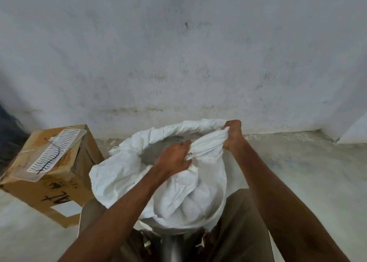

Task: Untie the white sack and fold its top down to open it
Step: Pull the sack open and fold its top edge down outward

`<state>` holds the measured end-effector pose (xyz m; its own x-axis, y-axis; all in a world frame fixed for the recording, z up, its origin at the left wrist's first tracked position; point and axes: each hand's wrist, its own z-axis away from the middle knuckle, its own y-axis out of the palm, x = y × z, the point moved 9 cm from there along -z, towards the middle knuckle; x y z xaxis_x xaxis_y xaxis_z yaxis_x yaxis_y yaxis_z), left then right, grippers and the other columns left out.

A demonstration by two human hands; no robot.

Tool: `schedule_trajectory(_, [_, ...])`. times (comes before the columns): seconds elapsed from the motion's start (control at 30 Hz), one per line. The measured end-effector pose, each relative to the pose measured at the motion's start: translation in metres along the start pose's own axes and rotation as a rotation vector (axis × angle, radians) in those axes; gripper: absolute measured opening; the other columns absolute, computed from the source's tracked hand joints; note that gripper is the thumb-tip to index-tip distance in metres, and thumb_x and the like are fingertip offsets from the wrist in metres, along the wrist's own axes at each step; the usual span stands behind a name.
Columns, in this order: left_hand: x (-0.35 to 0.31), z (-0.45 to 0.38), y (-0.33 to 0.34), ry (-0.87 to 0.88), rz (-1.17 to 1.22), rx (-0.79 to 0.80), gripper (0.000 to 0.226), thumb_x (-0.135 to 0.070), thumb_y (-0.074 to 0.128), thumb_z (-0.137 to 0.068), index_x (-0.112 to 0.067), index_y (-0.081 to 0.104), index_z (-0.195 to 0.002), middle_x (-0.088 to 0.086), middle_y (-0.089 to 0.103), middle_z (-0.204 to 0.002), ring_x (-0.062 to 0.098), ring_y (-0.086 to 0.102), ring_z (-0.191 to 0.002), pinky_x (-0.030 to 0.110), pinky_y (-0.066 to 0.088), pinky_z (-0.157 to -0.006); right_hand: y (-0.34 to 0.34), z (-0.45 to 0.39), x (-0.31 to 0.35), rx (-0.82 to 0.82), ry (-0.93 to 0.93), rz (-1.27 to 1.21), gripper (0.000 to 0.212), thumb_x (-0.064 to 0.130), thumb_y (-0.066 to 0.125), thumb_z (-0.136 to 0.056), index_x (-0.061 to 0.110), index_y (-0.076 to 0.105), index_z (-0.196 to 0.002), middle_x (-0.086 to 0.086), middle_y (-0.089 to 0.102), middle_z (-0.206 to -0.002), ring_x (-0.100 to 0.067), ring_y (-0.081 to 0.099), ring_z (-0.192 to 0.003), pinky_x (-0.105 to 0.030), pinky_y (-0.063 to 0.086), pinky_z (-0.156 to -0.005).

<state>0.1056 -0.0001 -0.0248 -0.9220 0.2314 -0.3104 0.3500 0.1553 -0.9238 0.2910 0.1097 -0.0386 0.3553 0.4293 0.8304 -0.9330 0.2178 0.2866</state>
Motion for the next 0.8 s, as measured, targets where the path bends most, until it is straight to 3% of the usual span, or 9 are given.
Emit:
schedule_trajectory(0.23, [-0.014, 0.004, -0.031, 0.073, -0.081, -0.044, 0.047, -0.032, 0.060, -0.087, -0.013, 0.050, -0.129, 0.009, 0.063, -0.117, 0.033, 0.063, -0.101, 0.043, 0.052, -0.077, -0.040, 0.006, -0.006, -0.031, -0.026, 0.013, 0.023, 0.027, 0.063, -0.061, 0.013, 0.061, -0.080, -0.010, 0.065, -0.093, -0.031, 0.064, -0.086, -0.043, 0.052, -0.084])
schedule_trajectory(0.3, [-0.016, 0.003, -0.038, 0.044, -0.059, -0.094, 0.044, -0.029, 0.061, -0.089, -0.012, 0.047, -0.127, 0.011, 0.060, -0.110, 0.034, 0.062, -0.096, 0.042, 0.051, -0.074, -0.048, -0.024, -0.024, -0.006, -0.015, 0.066, 0.073, 0.041, 0.083, -0.047, 0.014, 0.066, -0.113, -0.013, 0.068, -0.123, -0.034, 0.068, -0.103, -0.045, 0.055, -0.088])
schedule_trajectory(0.37, [-0.016, 0.001, -0.044, -0.018, -0.086, -0.158, 0.043, -0.033, 0.061, -0.090, -0.010, 0.046, -0.124, 0.012, 0.060, -0.104, 0.035, 0.063, -0.088, 0.040, 0.051, -0.069, -0.049, -0.014, -0.042, -0.058, 0.038, 0.175, 0.131, 0.067, 0.087, -0.041, 0.014, 0.038, -0.150, -0.013, 0.045, -0.153, -0.036, 0.058, -0.125, -0.052, 0.053, -0.097])
schedule_trajectory(0.43, [-0.022, -0.003, -0.041, -0.046, -0.177, -0.188, 0.043, -0.036, 0.062, -0.090, -0.009, 0.049, -0.122, 0.013, 0.061, -0.098, 0.034, 0.064, -0.079, 0.039, 0.052, -0.061, -0.039, 0.031, -0.043, -0.137, 0.055, 0.230, 0.144, 0.081, 0.078, -0.050, 0.012, 0.013, -0.159, -0.010, 0.027, -0.161, -0.038, 0.043, -0.138, -0.057, 0.041, -0.109])
schedule_trajectory(0.47, [-0.027, -0.005, -0.037, -0.037, -0.219, -0.190, 0.042, -0.035, 0.063, -0.090, -0.008, 0.051, -0.120, 0.013, 0.063, -0.095, 0.033, 0.065, -0.075, 0.036, 0.050, -0.055, -0.028, 0.049, -0.044, -0.120, 0.075, 0.235, 0.141, 0.082, 0.076, -0.051, 0.012, 0.015, -0.158, -0.010, 0.032, -0.158, -0.038, 0.044, -0.136, -0.058, 0.042, -0.106])
schedule_trajectory(0.57, [-0.044, -0.007, -0.032, -0.014, -0.296, -0.231, 0.032, -0.023, 0.074, -0.079, -0.007, 0.061, -0.103, 0.010, 0.062, -0.076, 0.027, 0.062, -0.054, 0.026, 0.031, -0.042, 0.001, 0.062, -0.049, -0.031, 0.131, 0.192, 0.128, 0.071, 0.086, -0.034, 0.015, 0.043, -0.140, -0.009, 0.059, -0.130, -0.036, 0.063, -0.106, -0.052, 0.053, -0.071])
schedule_trajectory(0.63, [-0.058, -0.004, -0.029, 0.086, -0.376, -0.317, 0.034, -0.011, 0.080, -0.063, -0.008, 0.064, -0.094, 0.008, 0.059, -0.068, 0.023, 0.056, -0.047, 0.023, 0.024, -0.041, 0.008, 0.040, -0.046, -0.006, 0.121, 0.139, 0.092, 0.049, 0.088, -0.047, 0.013, 0.055, -0.125, -0.011, 0.065, -0.114, -0.035, 0.066, -0.092, -0.045, 0.054, -0.063])
schedule_trajectory(0.73, [-0.066, 0.010, -0.009, 0.268, -0.379, -0.334, 0.043, -0.010, 0.079, -0.060, -0.011, 0.065, -0.100, 0.009, 0.058, -0.072, 0.026, 0.056, -0.052, 0.026, 0.033, -0.043, 0.026, 0.057, -0.038, 0.063, 0.166, 0.077, 0.066, 0.022, 0.076, -0.063, 0.007, 0.058, -0.125, -0.017, 0.065, -0.111, -0.037, 0.065, -0.096, -0.048, 0.053, -0.085])
schedule_trajectory(0.8, [-0.050, 0.013, -0.003, 0.218, -0.209, -0.297, 0.051, -0.022, 0.079, -0.064, -0.014, 0.059, -0.111, 0.010, 0.061, -0.083, 0.030, 0.062, -0.066, 0.032, 0.045, -0.052, 0.030, 0.065, -0.029, 0.083, 0.124, -0.101, 0.036, 0.008, 0.055, -0.080, 0.002, 0.053, -0.115, -0.014, 0.056, -0.112, -0.035, 0.058, -0.100, -0.050, 0.047, -0.099])
